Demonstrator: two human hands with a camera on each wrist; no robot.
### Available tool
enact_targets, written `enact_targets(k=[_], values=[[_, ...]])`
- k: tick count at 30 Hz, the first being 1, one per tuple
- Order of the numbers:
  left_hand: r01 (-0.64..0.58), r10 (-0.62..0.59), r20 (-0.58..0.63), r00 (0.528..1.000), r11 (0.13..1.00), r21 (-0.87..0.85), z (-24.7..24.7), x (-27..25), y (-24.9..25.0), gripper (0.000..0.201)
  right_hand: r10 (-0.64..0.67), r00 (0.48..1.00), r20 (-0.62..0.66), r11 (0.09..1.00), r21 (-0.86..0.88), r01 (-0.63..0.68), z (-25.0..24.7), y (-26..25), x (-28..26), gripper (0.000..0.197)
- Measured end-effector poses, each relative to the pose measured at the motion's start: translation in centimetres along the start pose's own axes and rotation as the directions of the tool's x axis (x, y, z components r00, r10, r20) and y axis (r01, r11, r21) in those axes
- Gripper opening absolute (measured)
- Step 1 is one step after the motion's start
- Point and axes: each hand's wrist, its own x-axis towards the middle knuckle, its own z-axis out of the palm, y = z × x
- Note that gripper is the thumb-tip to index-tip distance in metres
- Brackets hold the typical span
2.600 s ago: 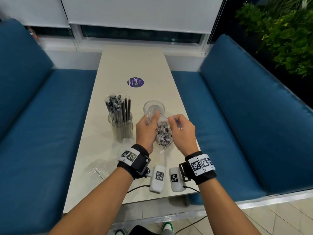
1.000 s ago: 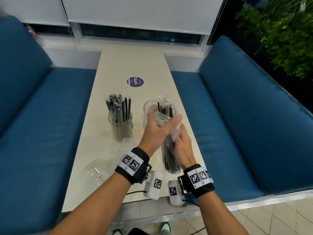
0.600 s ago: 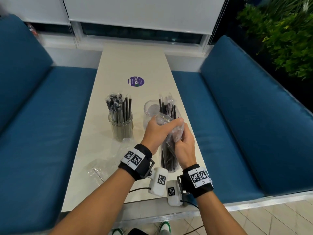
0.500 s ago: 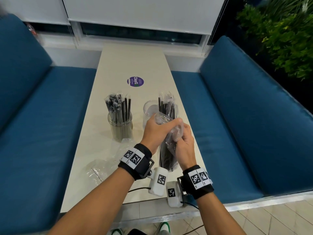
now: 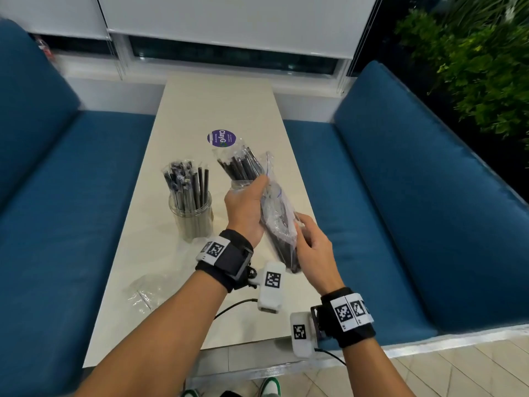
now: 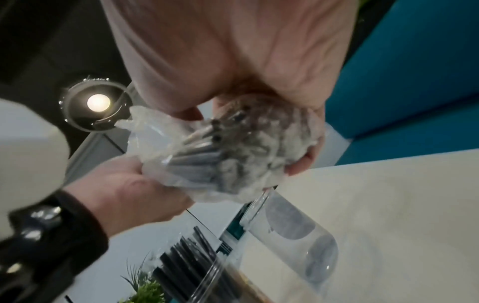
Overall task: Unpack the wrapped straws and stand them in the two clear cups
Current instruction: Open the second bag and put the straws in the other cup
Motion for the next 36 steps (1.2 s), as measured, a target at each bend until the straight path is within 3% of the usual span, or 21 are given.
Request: enact_targets(k=[3, 6, 8, 10, 12, 15, 19, 24, 27, 30, 33, 36], values=[[0.023, -0.024, 0.075, 0.997, 1.0, 0.014, 0.4, 0.1, -0.3, 0.037, -0.068, 0.997, 0.019, 0.996, -0.056, 0.069, -1.1, 0.2, 0.7, 0.026], [-0.02, 0.021, -0.02, 1.0, 1.0, 0.02, 1.5, 0.4, -0.9, 0.039, -0.105, 0.994, -0.005, 0.993, -0.055, 0.105, -1.3, 0.7, 0.6, 0.028], [-0.026, 0.023, -0.14, 0.99, 0.999, -0.02, 2.2, 0.9, -1.4, 0.033, -0.151, 0.969, -0.198, 0.988, -0.022, 0.15, -1.3, 0.9, 0.4, 0.024], [0.024, -0.052, -0.219, 0.974, 0.991, -0.129, 2.6, 1.2, -1.6, 0.021, -0.218, 0.877, -0.428, 0.973, -0.02, 0.232, -1.6, 1.0, 0.0, 0.017], [0.107, -0.155, -0.226, 0.962, 0.971, -0.213, 2.7, 1.3, -2.1, 0.012, -0.29, 0.809, -0.512, 0.95, -0.049, 0.309, -1.8, 0.8, -0.1, 0.021], [0.169, -0.222, -0.166, 0.961, 0.944, -0.282, 3.1, 0.6, -3.6, 0.022, -0.37, 0.761, -0.532, 0.918, -0.084, 0.388, -2.1, 0.2, 0.3, 0.022], [0.264, -0.313, -0.11, 0.943, 0.909, -0.322, 3.1, 0.2, -4.6, 0.055, -0.473, 0.686, -0.552, 0.878, -0.234, 0.418, -3.6, -0.4, 3.0, 0.014], [0.349, -0.382, -0.019, 0.924, 0.862, -0.368, 2.9, 0.4, -4.3, 0.057, -0.572, 0.666, -0.479, 0.82, -0.363, 0.443, -4.6, -1.2, 5.8, 0.01], [0.359, -0.379, 0.023, 0.925, 0.854, -0.376, 2.9, 0.7, -3.4, 0.057, -0.576, 0.678, -0.456, 0.815, -0.382, 0.435, -4.4, -1.8, 7.2, 0.009], [0.358, -0.35, 0.08, 0.933, 0.893, -0.274, 2.5, 1.7, -2.7, 0.06, -0.573, 0.649, -0.501, 0.82, -0.371, 0.437, -4.5, -2.6, 9.1, 0.009], [0.349, -0.324, 0.154, 0.933, 0.92, -0.177, 1.4, 2.7, -2.1, 0.086, -0.548, 0.615, -0.567, 0.836, -0.345, 0.426, -4.9, -3.8, 11.4, 0.012], [0.245, -0.233, 0.102, 0.967, 0.962, -0.123, -0.7, 3.9, -2.1, 0.087, -0.556, 0.569, -0.606, 0.83, -0.366, 0.422, -5.4, -5.0, 13.6, 0.013]])
